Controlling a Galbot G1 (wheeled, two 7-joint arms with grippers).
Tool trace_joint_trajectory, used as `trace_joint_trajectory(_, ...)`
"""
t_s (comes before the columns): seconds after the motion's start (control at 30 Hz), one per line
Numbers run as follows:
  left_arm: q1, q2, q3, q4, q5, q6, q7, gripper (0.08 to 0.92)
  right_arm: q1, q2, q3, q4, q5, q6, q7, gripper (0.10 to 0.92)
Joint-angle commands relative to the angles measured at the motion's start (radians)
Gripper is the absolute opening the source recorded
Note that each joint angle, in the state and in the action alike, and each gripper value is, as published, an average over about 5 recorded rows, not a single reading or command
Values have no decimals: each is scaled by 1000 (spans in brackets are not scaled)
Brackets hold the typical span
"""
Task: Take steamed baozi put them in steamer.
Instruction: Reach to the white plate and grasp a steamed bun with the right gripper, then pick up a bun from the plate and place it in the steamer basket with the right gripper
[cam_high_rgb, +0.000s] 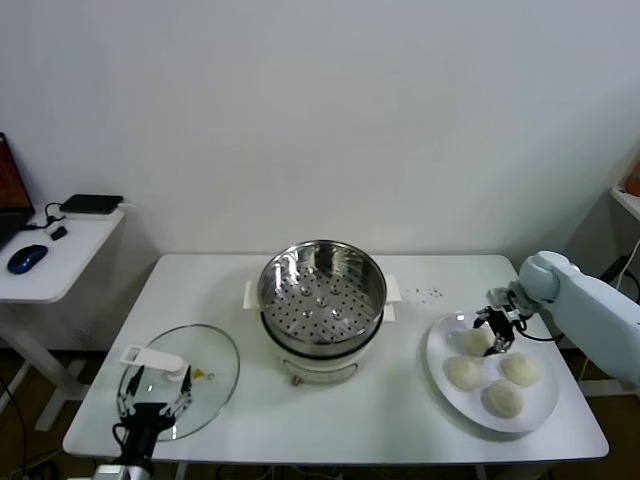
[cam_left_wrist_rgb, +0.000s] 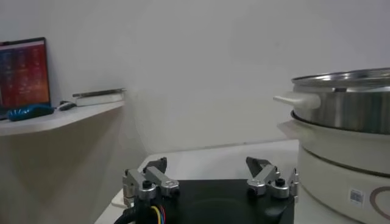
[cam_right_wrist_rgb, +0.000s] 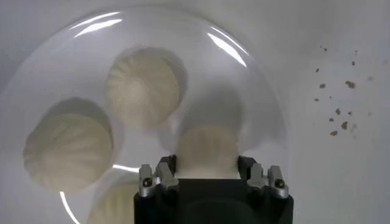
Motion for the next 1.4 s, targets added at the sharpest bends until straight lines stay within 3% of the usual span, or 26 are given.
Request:
trace_joint_trajectory(0.03, 4, 3, -3, -4, 0, 0, 0, 823, 42, -8, -7, 28, 17, 10, 1, 653)
trace_joint_trajectory(0.57, 15, 1, -4, -16, 6, 1, 0, 823, 532, -19, -287, 305, 92, 163, -38, 653)
trace_joint_trajectory(0.97, 24, -3, -7, -31, 4, 2, -3, 823, 830, 278, -430, 283, 120, 288, -33, 653)
trace_joint_trajectory(1.4, 27, 0, -10, -48, 2, 6, -2, 823, 705, 587, -403, 177, -53, 362, -15, 653)
